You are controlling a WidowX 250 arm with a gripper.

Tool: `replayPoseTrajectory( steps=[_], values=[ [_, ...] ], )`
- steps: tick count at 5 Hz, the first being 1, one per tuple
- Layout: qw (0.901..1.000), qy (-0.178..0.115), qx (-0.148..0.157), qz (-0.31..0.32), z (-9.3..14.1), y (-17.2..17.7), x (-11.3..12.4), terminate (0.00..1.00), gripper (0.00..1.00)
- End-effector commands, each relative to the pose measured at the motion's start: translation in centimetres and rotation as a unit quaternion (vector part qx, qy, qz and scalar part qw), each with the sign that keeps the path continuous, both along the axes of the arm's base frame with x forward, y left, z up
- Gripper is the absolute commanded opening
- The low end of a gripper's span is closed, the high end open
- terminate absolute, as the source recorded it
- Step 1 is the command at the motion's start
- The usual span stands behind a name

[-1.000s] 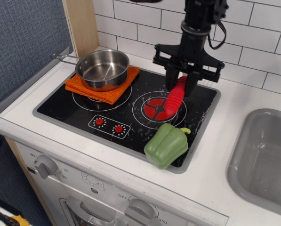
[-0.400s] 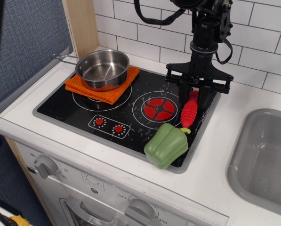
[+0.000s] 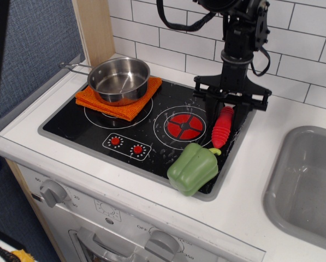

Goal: PLACE THE BRUSH BEHIND THE CAPSICUM

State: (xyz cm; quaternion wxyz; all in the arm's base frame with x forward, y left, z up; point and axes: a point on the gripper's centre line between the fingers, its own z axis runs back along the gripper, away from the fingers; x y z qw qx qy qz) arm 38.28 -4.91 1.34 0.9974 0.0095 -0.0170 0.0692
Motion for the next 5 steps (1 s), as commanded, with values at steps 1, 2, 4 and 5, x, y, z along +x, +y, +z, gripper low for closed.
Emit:
replayPoseTrajectory(
  steps=[1, 2, 4, 5],
  values=[
    [0.9957, -0.086, -0.014, -0.032, 7.0, -0.5, 0.5, 0.00, 1.00],
    [0.9945, -0.096, -0.023, -0.036, 8.4, -0.3, 0.2, 0.00, 1.00],
    [0.9927, -0.097, 0.012, -0.071, 8.8, 0.5, -0.1, 0.00, 1.00],
    [0.9927, -0.097, 0.012, -0.071, 8.8, 0.5, -0.1, 1.00, 1.00]
  ],
)
